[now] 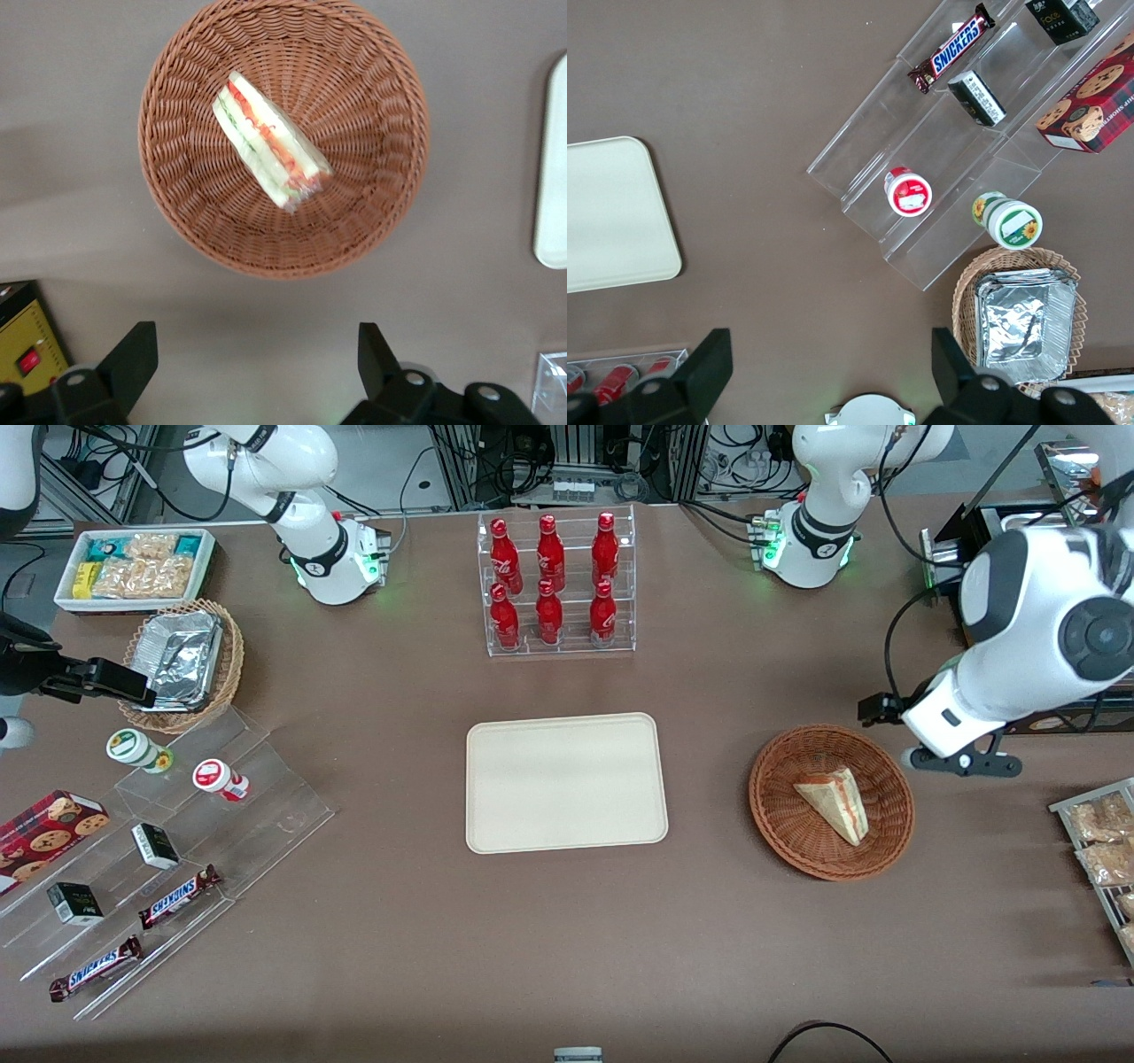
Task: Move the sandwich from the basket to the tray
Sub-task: 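Move the left gripper over the wrapped sandwich in the wicker basket, then lower the open left gripper around the sandwich and close it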
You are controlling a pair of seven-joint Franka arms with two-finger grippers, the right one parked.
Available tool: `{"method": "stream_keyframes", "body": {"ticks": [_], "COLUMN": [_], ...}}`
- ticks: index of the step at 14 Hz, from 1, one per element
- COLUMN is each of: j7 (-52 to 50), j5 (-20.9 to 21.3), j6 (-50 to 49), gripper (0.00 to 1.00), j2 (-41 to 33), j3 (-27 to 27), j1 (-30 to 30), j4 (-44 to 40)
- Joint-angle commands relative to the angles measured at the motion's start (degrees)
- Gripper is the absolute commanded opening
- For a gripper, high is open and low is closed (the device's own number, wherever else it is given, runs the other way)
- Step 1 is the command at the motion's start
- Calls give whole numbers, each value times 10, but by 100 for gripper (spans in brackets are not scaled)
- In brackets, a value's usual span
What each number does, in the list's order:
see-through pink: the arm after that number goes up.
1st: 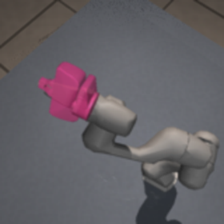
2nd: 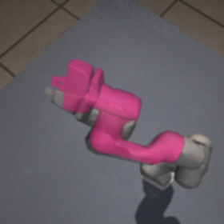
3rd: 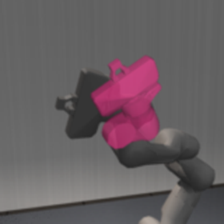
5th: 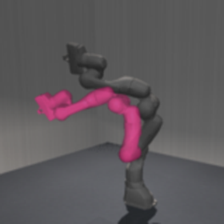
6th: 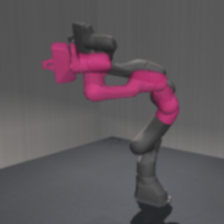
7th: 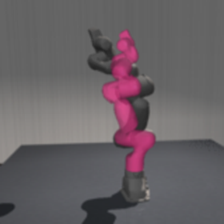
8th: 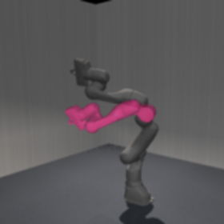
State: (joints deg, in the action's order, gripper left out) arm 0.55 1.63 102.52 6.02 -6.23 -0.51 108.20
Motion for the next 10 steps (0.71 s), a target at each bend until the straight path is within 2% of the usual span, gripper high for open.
{"method": "stream_keyframes", "body": {"ticks": [1, 10], "j7": [-4, -101], "j5": [0, 0], "j6": [54, 227], "gripper": [100, 100], "j2": [4, 12], "j3": [-3, -2], "j1": [-8, -8], "j4": [37, 137]}}
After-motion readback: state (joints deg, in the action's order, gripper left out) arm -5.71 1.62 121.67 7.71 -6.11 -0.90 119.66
